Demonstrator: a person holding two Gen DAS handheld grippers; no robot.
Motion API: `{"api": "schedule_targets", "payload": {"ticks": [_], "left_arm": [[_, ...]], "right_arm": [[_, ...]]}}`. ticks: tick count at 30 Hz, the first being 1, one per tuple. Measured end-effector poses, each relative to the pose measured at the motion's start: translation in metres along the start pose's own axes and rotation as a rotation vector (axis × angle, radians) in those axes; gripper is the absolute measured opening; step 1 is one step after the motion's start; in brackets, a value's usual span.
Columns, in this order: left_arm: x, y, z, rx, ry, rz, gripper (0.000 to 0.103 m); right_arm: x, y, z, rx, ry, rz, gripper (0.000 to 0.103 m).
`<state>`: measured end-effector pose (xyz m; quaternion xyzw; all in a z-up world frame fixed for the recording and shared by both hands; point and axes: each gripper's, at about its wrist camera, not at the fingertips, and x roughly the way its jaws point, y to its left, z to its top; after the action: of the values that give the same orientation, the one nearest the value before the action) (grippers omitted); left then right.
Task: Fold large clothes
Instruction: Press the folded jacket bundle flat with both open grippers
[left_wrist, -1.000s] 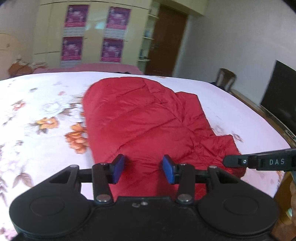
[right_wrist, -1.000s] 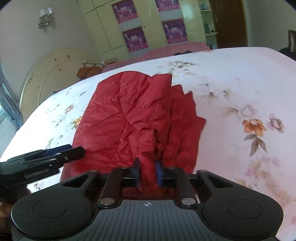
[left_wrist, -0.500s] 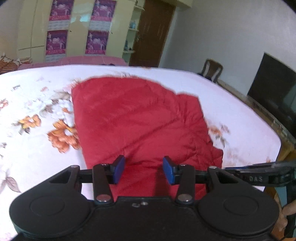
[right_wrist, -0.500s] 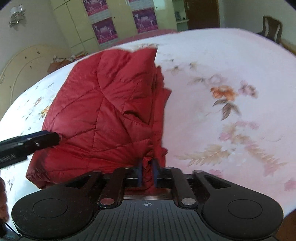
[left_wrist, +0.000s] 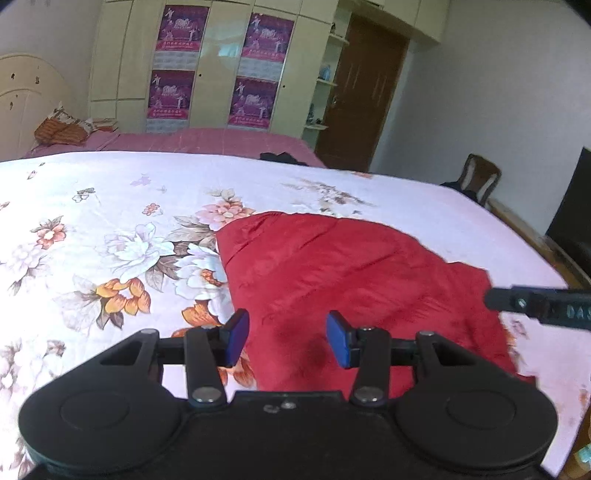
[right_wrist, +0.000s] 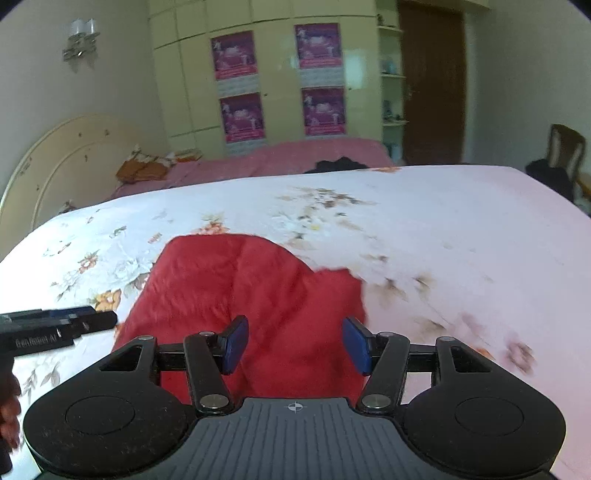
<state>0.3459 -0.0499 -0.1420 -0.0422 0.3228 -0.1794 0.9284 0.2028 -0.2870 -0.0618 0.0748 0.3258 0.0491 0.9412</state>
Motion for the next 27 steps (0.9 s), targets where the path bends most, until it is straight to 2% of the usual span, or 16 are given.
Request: {"api": "schedule_targets", "payload": {"ticks": [4,11,18,27], "left_arm": [[0.023,-0.009,0.002,0.024,0.029,-0.016,0.045],[0.050,-0.029,-0.006,0.045,0.077,-0.046,0.045],[0.065,-0.032,-0.004,0.052,0.127,-0.013,0.048],[0.077,-0.031,0.009,0.054,0.173,0.000,0.047]], "right_arm": [[0.037,0.002,0.007,-0.039,0.027,-0.016,0.057],[0.079,-0.025,-0.013,-0.036,0.112,-0.063,0.057],[0.098,-0.037,-0.032,-0.015,0.131,-0.060,0.057],[0.104,-0.044,-0.027,0.015,0.174,-0.026,0.057]]}}
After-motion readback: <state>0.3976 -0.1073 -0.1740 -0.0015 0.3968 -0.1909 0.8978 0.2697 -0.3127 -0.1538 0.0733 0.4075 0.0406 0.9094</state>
